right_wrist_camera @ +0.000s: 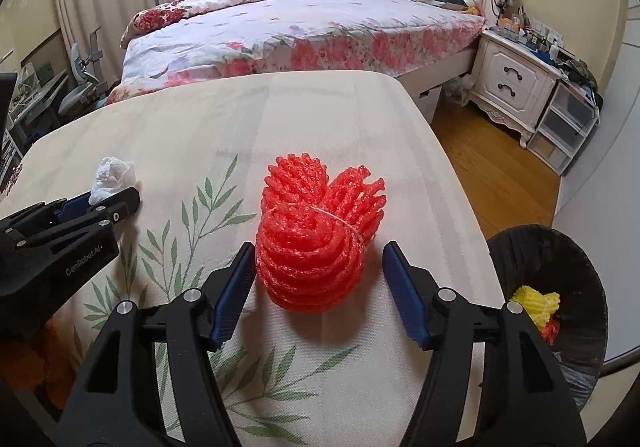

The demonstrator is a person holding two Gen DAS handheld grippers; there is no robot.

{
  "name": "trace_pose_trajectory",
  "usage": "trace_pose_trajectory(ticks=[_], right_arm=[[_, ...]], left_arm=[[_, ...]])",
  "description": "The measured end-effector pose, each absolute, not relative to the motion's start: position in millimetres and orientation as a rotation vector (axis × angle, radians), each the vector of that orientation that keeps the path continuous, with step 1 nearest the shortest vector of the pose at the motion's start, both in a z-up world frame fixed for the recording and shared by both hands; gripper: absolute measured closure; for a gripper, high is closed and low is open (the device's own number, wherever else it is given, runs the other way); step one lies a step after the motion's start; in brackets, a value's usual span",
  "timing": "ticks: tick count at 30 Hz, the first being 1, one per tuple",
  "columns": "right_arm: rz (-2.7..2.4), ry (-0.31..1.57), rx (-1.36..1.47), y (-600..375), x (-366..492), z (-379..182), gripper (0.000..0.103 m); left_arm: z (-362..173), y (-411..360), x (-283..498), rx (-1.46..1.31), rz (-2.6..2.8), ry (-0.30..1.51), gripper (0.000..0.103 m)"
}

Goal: Collect trash
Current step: 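Grasp the red foam net with the right tool while the left tool grasps the white tissue, then carry the white tissue and red foam net in both tools over the bin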

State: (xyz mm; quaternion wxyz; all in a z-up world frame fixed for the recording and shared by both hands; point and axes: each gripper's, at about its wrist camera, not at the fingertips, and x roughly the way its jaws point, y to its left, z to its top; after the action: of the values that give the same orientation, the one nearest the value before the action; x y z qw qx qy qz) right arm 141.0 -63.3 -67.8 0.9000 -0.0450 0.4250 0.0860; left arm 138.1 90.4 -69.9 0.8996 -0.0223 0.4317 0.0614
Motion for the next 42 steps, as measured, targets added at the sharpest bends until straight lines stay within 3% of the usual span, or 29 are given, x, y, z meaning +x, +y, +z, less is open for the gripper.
trace_pose_trajectory(ticks=[9, 11, 17, 42], right_arm=[[0.17, 0.875, -0.079, -57, 154, -67, 0.036], [0.167, 0.878, -0.072, -57, 156, -67, 0.048], [0.171, 0.878, -0.069, -56, 155, -67, 0.056], [0.137, 0.744, -0.055, -86, 79, -37, 0.057]], left_arm=[[-68, 91, 129, -0.041, 0.111, 0.886, 0.072], [-67, 91, 127, -0.043, 0.108, 0.883, 0.072], [-65, 92, 123, -0.049, 0.102, 0.869, 0.073], [-41, 68, 70, -0.038, 0.035, 0.745, 0.074]])
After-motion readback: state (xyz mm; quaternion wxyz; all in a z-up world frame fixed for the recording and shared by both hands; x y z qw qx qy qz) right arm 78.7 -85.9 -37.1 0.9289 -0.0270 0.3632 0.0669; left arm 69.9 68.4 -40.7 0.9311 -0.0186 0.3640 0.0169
